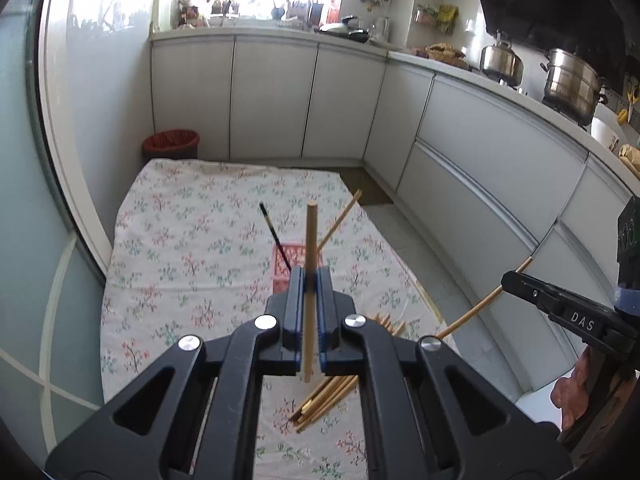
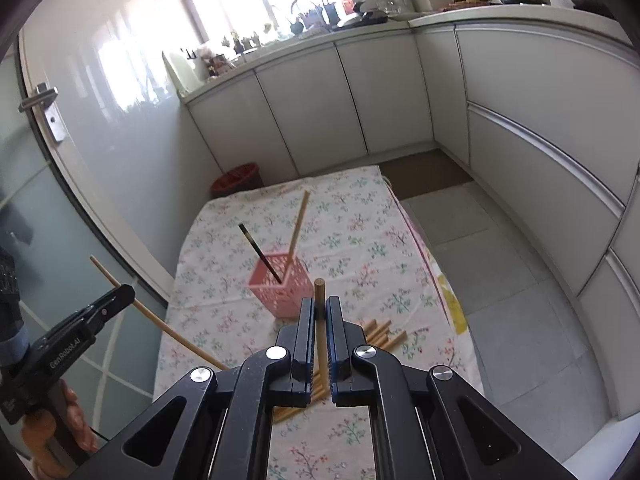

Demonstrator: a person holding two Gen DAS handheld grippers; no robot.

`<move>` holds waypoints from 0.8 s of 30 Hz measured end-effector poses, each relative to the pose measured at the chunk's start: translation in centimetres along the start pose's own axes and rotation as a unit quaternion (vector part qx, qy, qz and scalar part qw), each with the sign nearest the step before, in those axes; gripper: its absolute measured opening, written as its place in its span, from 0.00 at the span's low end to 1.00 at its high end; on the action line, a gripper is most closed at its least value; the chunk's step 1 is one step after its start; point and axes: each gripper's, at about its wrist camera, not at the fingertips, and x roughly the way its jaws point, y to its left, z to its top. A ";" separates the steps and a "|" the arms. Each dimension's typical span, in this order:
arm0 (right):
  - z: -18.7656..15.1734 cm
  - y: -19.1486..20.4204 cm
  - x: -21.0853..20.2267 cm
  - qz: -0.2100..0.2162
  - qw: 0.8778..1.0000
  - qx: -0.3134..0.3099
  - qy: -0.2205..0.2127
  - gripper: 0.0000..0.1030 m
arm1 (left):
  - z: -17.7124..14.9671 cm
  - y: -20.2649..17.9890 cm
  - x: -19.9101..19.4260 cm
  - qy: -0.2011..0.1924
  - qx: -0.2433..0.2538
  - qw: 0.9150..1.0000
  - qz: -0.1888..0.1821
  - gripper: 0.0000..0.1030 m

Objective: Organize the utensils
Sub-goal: 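Open the left tool over the pink cup while the right tool drops its chopstick in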

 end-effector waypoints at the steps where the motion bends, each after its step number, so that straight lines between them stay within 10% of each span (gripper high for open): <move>1: 0.3 0.2 0.0 0.001 1.000 -0.001 -0.004 0.05 | 0.4 0.0 0.0 -0.005 0.000 1.000 0.000 0.06; 15: 6.6 2.2 2.1 0.034 0.997 -0.003 -0.064 0.05 | 7.5 -0.1 5.1 -0.060 -0.005 0.998 0.015 0.06; 24: 8.3 3.1 6.6 0.053 0.996 -0.005 -0.068 0.05 | 5.7 2.0 12.3 -0.007 -0.028 0.999 0.029 0.09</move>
